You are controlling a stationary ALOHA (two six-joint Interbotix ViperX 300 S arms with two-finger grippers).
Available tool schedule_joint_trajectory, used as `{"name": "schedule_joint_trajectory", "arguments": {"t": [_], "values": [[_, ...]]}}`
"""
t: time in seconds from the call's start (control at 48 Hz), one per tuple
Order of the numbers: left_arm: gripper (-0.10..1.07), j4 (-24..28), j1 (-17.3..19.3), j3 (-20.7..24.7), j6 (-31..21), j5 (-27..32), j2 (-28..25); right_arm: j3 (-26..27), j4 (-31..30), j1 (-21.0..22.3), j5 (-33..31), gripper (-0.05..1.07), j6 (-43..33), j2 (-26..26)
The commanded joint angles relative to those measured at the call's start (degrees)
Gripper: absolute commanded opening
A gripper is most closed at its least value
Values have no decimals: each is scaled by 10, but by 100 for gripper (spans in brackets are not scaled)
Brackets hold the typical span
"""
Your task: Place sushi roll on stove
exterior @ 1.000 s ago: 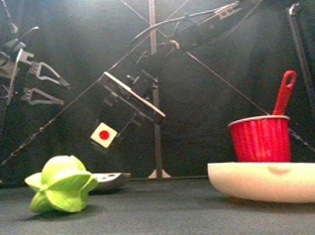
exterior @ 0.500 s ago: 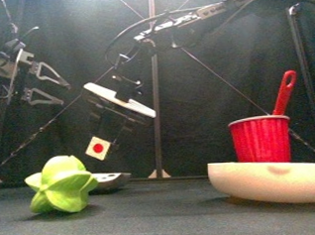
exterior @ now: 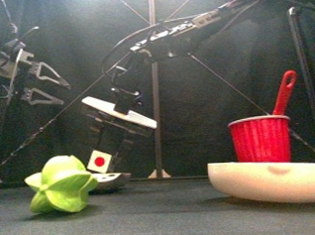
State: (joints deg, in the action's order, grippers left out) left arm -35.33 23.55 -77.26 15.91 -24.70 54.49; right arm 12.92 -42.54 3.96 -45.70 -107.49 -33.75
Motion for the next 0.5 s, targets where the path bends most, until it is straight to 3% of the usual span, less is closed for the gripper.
{"name": "schedule_joint_trajectory", "arguments": {"t": [0.0,0.479], "values": [[96,2,-1,8,1,-2,-2,20,9,3,-24,68,0,15],[96,9,4,10,2,-4,-2,42,47,18,-41,73,13,5]]}}
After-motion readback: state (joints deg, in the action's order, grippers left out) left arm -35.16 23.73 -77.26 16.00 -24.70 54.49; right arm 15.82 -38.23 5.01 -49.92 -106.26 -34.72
